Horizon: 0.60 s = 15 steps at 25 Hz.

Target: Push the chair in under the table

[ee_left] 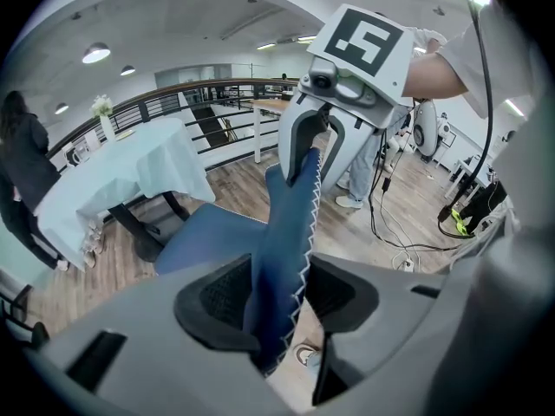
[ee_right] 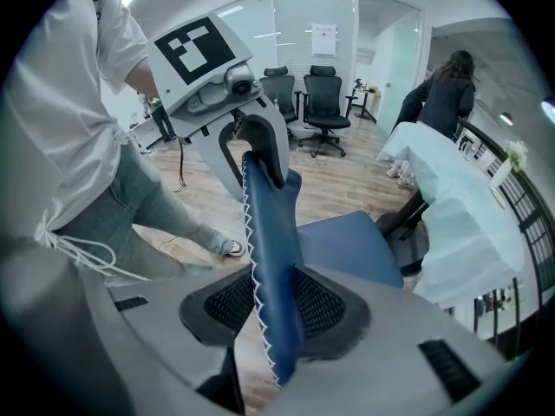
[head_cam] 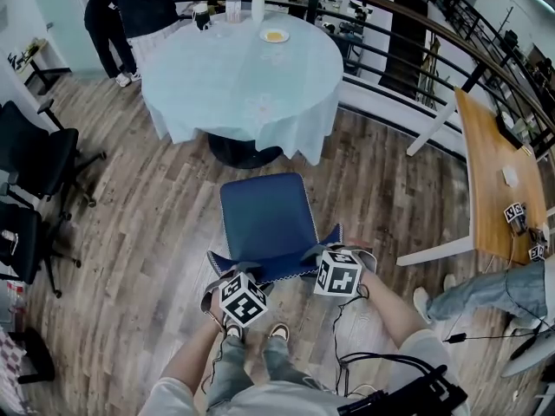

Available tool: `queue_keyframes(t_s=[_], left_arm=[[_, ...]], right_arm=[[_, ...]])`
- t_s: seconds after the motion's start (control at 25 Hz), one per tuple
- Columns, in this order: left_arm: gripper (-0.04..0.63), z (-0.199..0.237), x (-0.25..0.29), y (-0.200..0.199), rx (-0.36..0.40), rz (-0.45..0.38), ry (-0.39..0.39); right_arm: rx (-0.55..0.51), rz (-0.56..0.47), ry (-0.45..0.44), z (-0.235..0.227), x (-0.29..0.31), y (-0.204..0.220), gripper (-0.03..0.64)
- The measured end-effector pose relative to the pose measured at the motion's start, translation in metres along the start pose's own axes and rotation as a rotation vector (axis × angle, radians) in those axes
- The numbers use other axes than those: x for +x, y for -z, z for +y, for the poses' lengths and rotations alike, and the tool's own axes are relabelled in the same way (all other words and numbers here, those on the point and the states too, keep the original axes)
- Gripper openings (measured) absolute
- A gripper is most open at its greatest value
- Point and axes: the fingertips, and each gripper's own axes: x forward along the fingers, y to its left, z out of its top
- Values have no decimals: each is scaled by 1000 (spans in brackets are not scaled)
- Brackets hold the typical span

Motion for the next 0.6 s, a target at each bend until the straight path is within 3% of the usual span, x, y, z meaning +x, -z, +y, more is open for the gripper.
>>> queue_keyframes(t_s=[0.6], left_arm=[[183,62,16,-24,31,-19,-39]], right_arm=[[10,-4,37,-65,1,-7,135]])
